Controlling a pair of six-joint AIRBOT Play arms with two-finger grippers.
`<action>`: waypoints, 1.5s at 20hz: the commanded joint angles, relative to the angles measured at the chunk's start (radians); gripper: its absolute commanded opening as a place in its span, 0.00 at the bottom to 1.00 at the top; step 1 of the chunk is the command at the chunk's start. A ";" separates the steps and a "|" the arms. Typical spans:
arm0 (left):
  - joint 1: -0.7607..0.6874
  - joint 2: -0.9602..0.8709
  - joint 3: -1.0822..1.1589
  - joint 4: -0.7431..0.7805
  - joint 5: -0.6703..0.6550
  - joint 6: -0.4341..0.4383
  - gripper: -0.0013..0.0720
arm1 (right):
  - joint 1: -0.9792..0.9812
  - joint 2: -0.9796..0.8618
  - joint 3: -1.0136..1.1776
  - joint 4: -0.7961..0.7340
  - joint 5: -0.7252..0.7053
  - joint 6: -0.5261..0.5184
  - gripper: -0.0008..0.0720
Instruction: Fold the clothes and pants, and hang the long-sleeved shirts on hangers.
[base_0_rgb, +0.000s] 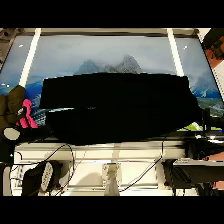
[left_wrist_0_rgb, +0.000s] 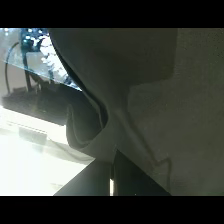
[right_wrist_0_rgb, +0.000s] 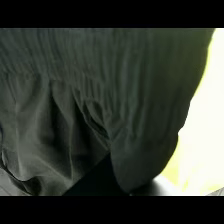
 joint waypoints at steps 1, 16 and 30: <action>0.000 -0.005 0.053 0.009 -0.079 0.021 0.02 | -0.012 0.041 0.000 0.002 0.124 -0.018 0.02; -0.004 -0.783 0.795 -0.062 -0.051 0.090 0.02 | 0.275 0.299 0.119 0.230 -0.126 0.217 0.02; -0.039 -1.149 1.089 -0.627 0.403 0.085 0.03 | 0.594 -0.224 0.627 0.233 -0.401 0.688 0.05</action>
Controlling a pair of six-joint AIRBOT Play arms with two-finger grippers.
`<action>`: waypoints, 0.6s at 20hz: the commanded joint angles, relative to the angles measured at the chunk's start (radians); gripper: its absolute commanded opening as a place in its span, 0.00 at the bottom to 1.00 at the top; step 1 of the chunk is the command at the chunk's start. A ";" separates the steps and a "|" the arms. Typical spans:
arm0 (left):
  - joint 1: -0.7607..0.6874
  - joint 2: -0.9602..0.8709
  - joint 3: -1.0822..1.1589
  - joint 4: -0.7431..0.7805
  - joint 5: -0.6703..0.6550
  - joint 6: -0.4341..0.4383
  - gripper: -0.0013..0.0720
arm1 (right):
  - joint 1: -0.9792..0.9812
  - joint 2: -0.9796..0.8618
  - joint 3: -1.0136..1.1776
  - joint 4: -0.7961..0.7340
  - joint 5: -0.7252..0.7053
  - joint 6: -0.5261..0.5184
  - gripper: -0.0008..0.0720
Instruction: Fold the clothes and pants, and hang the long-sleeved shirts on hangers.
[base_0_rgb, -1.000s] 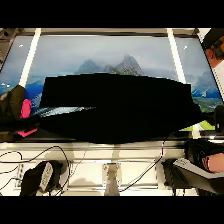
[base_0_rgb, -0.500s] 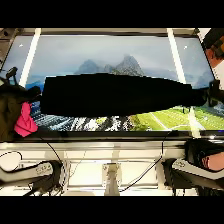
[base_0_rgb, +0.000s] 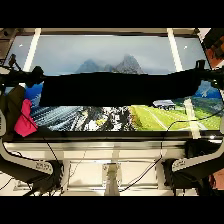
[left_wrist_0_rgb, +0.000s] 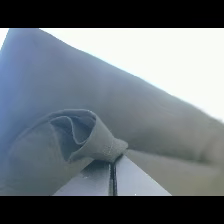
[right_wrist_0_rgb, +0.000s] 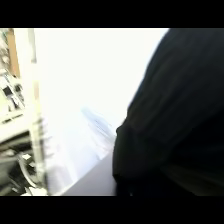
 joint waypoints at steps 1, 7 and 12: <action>-0.033 -0.064 0.012 -0.315 0.287 -0.003 0.04 | 0.070 -0.087 0.075 0.029 -0.173 0.121 0.34; -0.088 -0.153 0.013 -0.744 0.552 0.189 0.72 | 0.057 -0.225 0.300 0.066 -0.106 0.008 0.51; -0.090 -0.117 0.013 -0.730 0.340 0.472 0.18 | -0.001 -0.245 0.401 -0.035 0.224 -0.143 0.03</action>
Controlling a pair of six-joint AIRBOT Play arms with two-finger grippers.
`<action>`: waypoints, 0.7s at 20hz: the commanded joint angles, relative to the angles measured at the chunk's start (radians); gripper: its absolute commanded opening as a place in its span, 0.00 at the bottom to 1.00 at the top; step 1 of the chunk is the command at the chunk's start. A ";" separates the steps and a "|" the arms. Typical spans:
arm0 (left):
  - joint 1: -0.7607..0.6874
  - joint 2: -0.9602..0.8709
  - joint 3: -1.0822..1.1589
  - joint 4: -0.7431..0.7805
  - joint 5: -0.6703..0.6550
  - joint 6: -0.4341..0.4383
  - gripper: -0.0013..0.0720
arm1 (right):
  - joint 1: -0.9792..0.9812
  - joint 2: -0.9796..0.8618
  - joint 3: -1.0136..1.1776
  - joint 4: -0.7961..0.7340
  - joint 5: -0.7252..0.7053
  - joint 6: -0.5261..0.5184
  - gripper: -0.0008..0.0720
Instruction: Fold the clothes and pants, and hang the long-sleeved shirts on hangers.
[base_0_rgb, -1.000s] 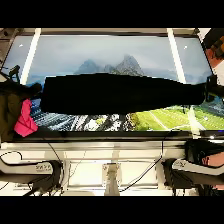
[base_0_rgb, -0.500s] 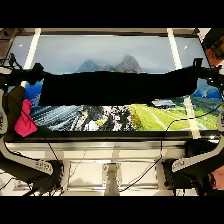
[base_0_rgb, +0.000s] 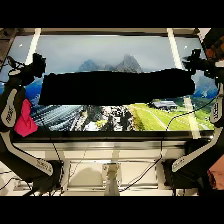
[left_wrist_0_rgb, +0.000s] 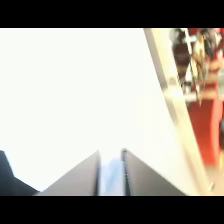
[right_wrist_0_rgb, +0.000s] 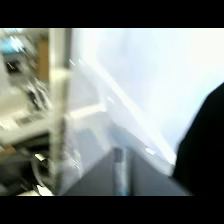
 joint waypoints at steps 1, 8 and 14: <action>-0.005 0.028 0.001 0.025 -0.163 0.220 0.18 | -0.035 -0.016 0.077 -0.043 0.258 -0.135 0.03; 0.060 0.067 0.000 0.740 -0.483 -0.395 0.70 | -0.088 -0.016 0.142 -0.042 0.507 -0.184 0.40; 0.049 0.058 -0.001 0.859 -0.526 -0.521 0.70 | -0.085 -0.016 0.142 -0.044 0.505 -0.220 0.40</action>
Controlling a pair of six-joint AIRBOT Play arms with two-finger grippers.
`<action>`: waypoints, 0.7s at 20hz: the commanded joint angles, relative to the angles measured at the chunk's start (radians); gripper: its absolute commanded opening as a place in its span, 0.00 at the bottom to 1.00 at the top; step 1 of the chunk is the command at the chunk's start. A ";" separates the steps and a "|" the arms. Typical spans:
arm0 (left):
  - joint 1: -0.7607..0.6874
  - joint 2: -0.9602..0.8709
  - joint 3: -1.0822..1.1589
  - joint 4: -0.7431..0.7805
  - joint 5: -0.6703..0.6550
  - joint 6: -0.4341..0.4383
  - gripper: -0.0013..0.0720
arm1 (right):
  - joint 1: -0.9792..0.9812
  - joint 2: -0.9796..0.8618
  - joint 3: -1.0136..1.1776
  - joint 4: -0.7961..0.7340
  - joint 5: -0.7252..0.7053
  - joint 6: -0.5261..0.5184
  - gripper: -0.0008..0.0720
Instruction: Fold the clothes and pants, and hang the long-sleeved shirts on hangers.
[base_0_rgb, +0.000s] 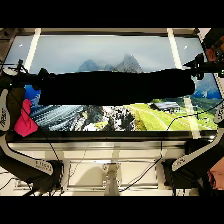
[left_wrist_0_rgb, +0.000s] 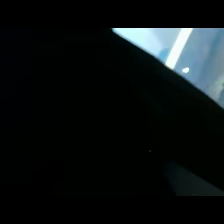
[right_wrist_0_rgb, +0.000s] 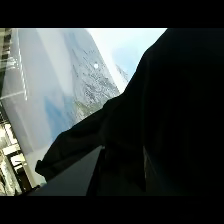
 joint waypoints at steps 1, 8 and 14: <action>-0.016 -0.018 0.000 0.085 -0.022 -0.116 0.70 | -0.002 -0.001 0.003 0.000 0.021 -0.018 0.40; -0.049 -0.108 0.000 -0.143 0.125 -0.116 0.70 | -0.002 -0.001 0.003 0.000 0.021 -0.021 0.40; -0.060 -0.121 0.000 -0.251 0.185 -0.113 0.71 | -0.002 -0.001 0.003 0.000 0.020 -0.024 0.40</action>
